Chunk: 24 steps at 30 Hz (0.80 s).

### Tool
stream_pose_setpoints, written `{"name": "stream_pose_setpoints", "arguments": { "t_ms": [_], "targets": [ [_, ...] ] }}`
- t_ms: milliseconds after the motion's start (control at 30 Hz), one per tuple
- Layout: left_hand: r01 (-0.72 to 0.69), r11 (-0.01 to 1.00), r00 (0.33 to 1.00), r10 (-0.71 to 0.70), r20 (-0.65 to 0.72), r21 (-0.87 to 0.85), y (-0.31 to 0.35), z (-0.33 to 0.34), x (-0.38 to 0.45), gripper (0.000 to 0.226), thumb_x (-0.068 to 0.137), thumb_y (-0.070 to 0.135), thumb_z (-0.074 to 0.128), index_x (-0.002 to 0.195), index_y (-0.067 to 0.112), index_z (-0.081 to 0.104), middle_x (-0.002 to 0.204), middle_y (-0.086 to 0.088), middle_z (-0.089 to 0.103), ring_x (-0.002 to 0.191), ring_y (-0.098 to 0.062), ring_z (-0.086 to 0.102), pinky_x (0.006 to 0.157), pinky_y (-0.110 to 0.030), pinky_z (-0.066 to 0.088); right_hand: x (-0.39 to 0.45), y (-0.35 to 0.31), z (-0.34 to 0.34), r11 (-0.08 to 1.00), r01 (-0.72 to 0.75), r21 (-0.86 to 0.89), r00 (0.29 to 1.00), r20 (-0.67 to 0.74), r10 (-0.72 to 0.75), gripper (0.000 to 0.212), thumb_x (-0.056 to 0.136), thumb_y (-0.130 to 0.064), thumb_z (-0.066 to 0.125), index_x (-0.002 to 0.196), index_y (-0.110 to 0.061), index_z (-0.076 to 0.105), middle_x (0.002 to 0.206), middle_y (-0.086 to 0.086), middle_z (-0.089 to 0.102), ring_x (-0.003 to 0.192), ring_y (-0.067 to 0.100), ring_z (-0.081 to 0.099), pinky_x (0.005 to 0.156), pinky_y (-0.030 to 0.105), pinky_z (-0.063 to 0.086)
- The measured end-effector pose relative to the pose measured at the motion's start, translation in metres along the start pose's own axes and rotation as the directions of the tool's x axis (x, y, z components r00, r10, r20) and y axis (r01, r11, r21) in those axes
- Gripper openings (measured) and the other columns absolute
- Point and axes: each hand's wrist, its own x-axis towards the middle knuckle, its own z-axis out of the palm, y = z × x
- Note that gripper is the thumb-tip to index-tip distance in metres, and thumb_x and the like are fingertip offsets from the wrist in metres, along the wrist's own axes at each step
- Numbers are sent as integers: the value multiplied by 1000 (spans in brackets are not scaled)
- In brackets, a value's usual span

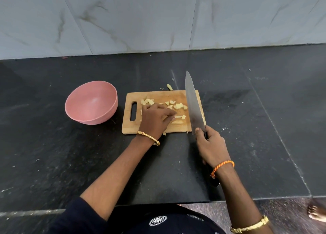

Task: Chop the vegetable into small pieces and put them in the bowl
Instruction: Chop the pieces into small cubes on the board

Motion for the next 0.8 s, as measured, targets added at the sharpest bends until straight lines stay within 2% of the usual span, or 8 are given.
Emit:
{"name": "stream_pose_setpoints", "arguments": {
  "t_ms": [133, 233, 333, 533, 667, 800],
  "targets": [
    [-127, 987, 992, 125, 35, 100, -5, 4, -8, 15, 75, 19, 73, 88, 27, 74, 82, 7, 71, 89, -13, 61, 78, -22, 14, -1, 1, 1, 1000, 5, 0, 1000, -4, -5, 35, 95, -31, 45, 64, -14, 43, 60, 5, 50, 54, 25, 48, 55, 32, 43],
    [-161, 977, 986, 154, 59, 138, -4, 2, -11, 12, 78, 25, 69, 89, 27, 74, 82, 9, 72, 94, -14, 60, 77, -23, 11, 0, 1, 2, 1000, 2, 7, 1000, 0, -2, 34, 95, -31, 45, 66, -14, 45, 60, 5, 50, 53, 24, 48, 55, 33, 44],
    [-193, 961, 980, 179, 89, 200, 0, 6, -13, 21, 73, 37, 68, 90, 26, 73, 87, 10, 72, 96, -15, 59, 78, -28, 15, 1, 0, 2, 1000, 2, 16, 1000, -10, -2, 35, 95, -29, 46, 63, -17, 43, 58, 3, 49, 51, 23, 46, 53, 29, 41],
    [-151, 978, 987, 142, 72, 145, 3, 12, -13, 16, 75, 21, 71, 91, 22, 73, 85, 6, 71, 92, -21, 60, 72, -26, 13, -1, -1, 3, 1000, 5, 10, 1000, -12, -5, 36, 95, -29, 46, 60, -20, 41, 57, 1, 49, 50, 22, 46, 51, 27, 38],
    [-174, 975, 985, 172, 26, 134, -4, 9, -9, 13, 73, 11, 74, 83, 18, 73, 83, 2, 70, 85, -19, 64, 78, -21, 16, -3, -1, 3, 1000, 1, -5, 1000, -5, -1, 34, 94, -30, 46, 66, -13, 44, 60, 5, 51, 52, 24, 47, 54, 32, 42],
    [-181, 981, 983, 181, 18, 65, -12, 11, -8, 6, 74, 9, 70, 74, 14, 74, 81, 0, 70, 80, -20, 65, 82, -20, 21, -5, 0, 5, 999, -6, -39, 1000, 21, 7, 34, 95, -30, 45, 75, -3, 50, 62, 7, 52, 55, 26, 48, 55, 33, 44]
  ]
}}
